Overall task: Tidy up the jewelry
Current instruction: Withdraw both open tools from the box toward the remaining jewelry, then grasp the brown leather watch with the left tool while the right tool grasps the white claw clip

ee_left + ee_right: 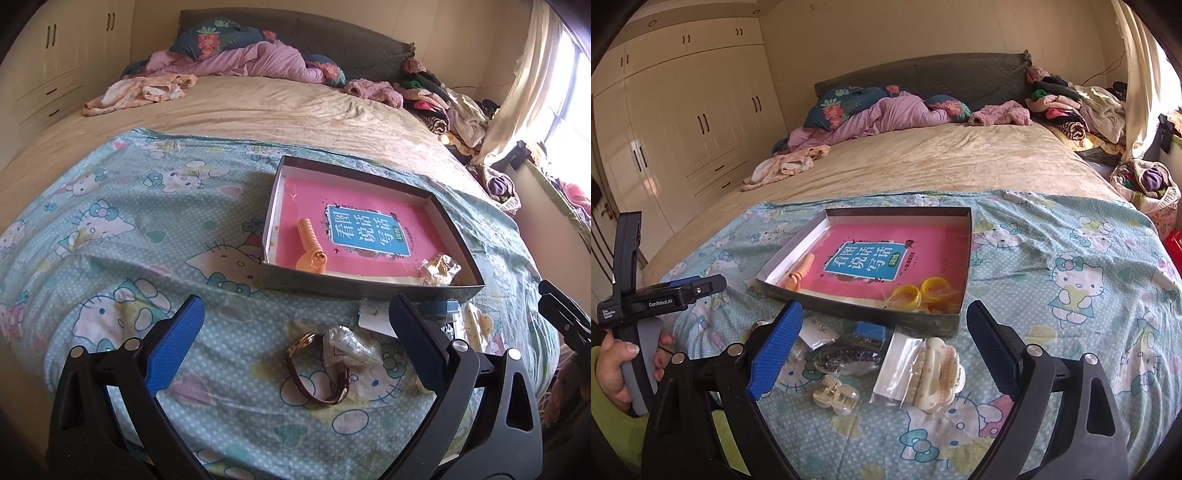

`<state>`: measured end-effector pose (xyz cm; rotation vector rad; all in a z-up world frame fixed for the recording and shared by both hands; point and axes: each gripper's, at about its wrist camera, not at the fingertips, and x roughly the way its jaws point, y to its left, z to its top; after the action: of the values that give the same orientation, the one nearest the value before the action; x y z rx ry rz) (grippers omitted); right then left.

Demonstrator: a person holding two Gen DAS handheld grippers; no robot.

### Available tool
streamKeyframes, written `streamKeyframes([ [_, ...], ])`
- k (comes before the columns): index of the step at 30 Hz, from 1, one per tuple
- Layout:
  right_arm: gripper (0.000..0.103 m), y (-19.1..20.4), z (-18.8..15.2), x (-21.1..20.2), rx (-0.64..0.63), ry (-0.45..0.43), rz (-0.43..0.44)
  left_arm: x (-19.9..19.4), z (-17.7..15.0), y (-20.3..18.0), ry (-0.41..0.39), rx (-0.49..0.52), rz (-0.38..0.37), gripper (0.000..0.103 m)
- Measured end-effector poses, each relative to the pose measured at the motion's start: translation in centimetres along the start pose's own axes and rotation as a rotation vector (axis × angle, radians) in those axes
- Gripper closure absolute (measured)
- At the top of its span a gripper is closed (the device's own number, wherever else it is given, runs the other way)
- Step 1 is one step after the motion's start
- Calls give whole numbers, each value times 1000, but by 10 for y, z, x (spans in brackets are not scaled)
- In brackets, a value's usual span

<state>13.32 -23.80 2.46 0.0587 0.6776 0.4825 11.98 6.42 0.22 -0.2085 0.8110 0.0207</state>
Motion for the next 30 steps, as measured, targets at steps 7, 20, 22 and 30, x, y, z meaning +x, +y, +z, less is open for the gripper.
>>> streamKeyframes([
  [7, 13, 14, -16, 1, -6, 46, 35, -4, -14, 0, 11, 16, 13, 10],
  [20, 13, 36, -43, 16, -10, 151, 111, -1, -37, 8, 54, 12, 38, 10],
  [22, 13, 37, -47, 18, -9, 167, 123, 1, -41, 10, 65, 13, 49, 10],
  [30, 13, 47, -60, 26, -16, 211, 145, 11, -55, 8, 111, 40, 68, 10],
])
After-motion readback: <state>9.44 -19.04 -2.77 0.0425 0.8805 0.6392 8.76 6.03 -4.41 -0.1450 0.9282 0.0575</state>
